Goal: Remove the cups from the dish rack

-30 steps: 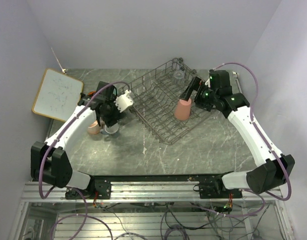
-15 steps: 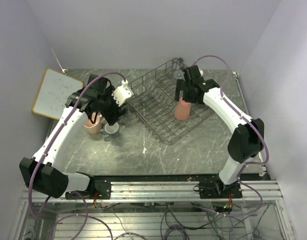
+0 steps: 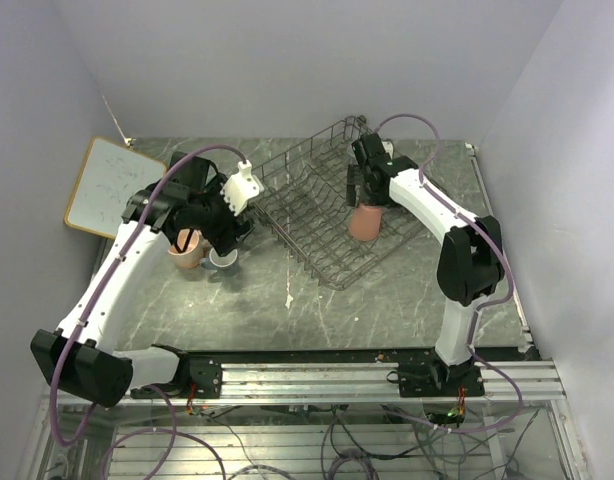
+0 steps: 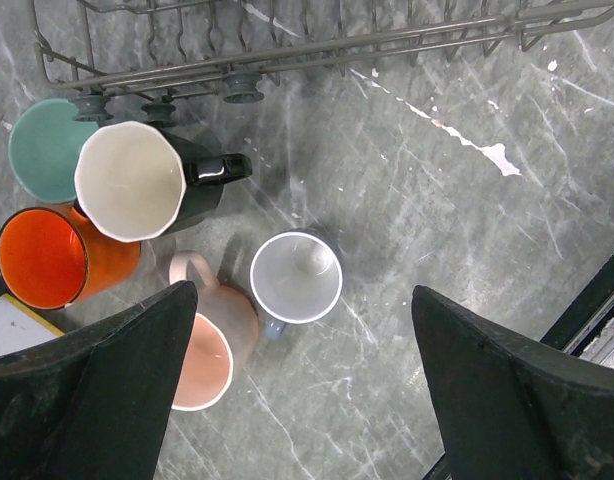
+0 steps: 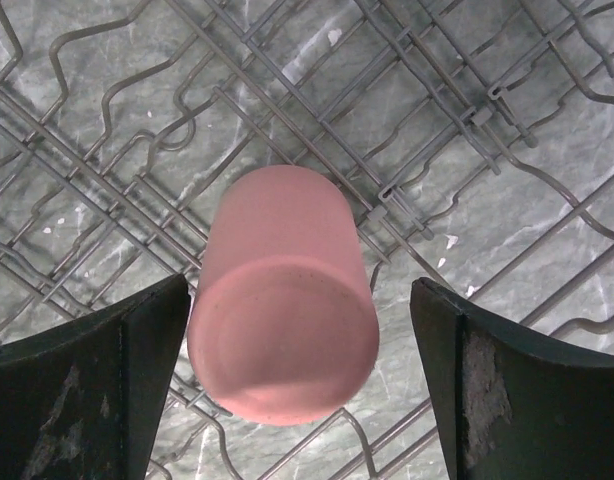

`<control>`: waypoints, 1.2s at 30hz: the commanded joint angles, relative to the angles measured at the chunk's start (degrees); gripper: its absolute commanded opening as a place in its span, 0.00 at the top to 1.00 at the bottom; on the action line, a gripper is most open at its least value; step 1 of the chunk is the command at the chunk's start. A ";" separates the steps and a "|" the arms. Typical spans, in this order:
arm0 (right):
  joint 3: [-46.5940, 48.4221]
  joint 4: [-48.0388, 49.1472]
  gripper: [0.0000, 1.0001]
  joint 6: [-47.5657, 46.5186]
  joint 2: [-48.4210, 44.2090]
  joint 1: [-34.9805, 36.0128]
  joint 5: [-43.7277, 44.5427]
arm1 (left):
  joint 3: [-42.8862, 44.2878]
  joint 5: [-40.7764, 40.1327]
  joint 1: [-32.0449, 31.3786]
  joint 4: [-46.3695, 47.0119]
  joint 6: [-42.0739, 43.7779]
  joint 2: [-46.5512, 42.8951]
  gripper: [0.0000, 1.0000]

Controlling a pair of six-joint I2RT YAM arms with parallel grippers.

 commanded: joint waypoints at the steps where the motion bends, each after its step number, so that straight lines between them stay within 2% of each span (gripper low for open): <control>1: 0.18 1.00 0.10 0.38 1.59 -0.04 -0.51 | 0.07 1.73 -0.93 -0.76 -1.71 -1.36 0.01; 5: 0.12 0.84 0.22 0.48 2.17 -0.08 -0.78 | -0.04 0.96 -0.93 -1.08 -2.18 -1.52 0.01; 10: -0.11 0.62 0.46 0.28 1.43 -0.26 -0.31 | 0.18 0.37 -0.93 -0.84 -2.60 -1.83 0.01; 12: 0.14 0.24 0.53 0.21 0.67 -0.34 -0.13 | 0.24 0.26 -0.93 -1.25 -2.41 -1.64 0.01; 18: 4.89 -3.35 0.60 0.26 -2.09 -0.33 -1.27 | -0.39 -0.47 -0.92 -0.69 -2.33 -1.66 0.01; 25: 9.58 -6.28 0.69 2.17 -9.81 -0.35 -9.45 | -1.30 1.21 -0.93 2.51 -2.12 -3.39 0.01; 31: 10.27 -5.35 0.69 5.34 -16.25 -0.35 -25.12 | -2.35 6.56 -0.93 5.68 -0.09 -5.05 0.01; 36: 2.08 4.77 0.69 12.33 -23.37 -0.30 -42.74 | -3.51 15.29 -0.93 8.65 4.19 -9.49 0.01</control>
